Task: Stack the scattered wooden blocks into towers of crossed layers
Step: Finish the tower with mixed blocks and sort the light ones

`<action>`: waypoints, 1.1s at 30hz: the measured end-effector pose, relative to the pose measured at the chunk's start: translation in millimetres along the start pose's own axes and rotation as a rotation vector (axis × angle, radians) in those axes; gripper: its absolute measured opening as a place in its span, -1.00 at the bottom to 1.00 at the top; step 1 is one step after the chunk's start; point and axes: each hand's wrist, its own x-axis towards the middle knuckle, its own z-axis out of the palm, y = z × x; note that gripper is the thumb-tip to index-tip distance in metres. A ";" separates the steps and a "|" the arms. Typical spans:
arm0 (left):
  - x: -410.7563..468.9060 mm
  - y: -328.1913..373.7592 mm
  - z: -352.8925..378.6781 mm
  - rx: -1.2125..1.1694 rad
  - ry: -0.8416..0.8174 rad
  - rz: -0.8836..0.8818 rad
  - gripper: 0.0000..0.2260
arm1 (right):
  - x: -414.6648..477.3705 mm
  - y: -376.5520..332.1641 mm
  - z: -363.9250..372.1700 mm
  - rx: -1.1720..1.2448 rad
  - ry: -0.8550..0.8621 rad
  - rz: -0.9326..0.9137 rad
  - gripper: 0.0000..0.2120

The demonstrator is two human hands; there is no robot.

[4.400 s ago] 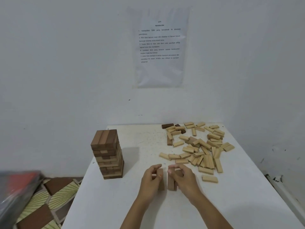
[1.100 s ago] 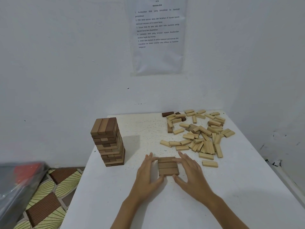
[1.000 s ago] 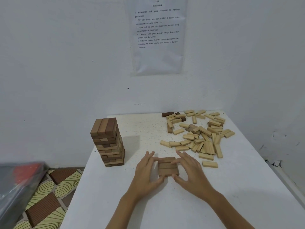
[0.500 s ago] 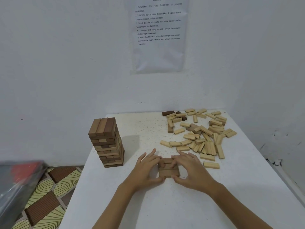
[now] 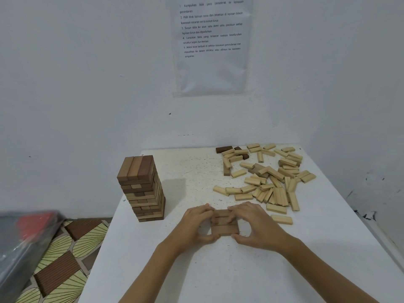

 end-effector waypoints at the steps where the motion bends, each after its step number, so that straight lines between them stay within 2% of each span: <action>1: 0.2 0.6 0.0 -0.007 -0.015 -0.014 -0.63 | -0.5 -1.1 -0.2 0.016 -0.005 0.011 -0.63; 5: -0.8 1.4 2.9 -0.032 -0.044 -0.079 -0.68 | -5.1 -5.9 -1.2 0.152 -0.015 0.108 -0.49; 10: -0.2 5.0 -0.6 -0.166 -0.010 -0.205 -0.50 | -4.6 -9.8 -3.2 0.252 0.007 0.167 -0.34; 14: -3.1 10.6 -2.7 -0.176 0.005 -0.237 -0.45 | -1.5 -12.5 -8.0 0.264 -0.011 0.166 -0.25; 18: -12.7 17.2 -7.6 -0.161 0.022 -0.217 -0.46 | -2.3 -18.9 -12.4 0.271 -0.037 0.145 -0.23; 24: -25.3 32.8 -33.5 -0.170 0.116 -0.194 -0.46 | -1.0 -43.0 -31.6 0.333 0.030 0.076 -0.25; 33: -38.8 65.8 -104.7 -0.074 0.280 -0.128 -0.49 | 18.9 -102.6 -81.1 0.325 0.135 -0.125 -0.29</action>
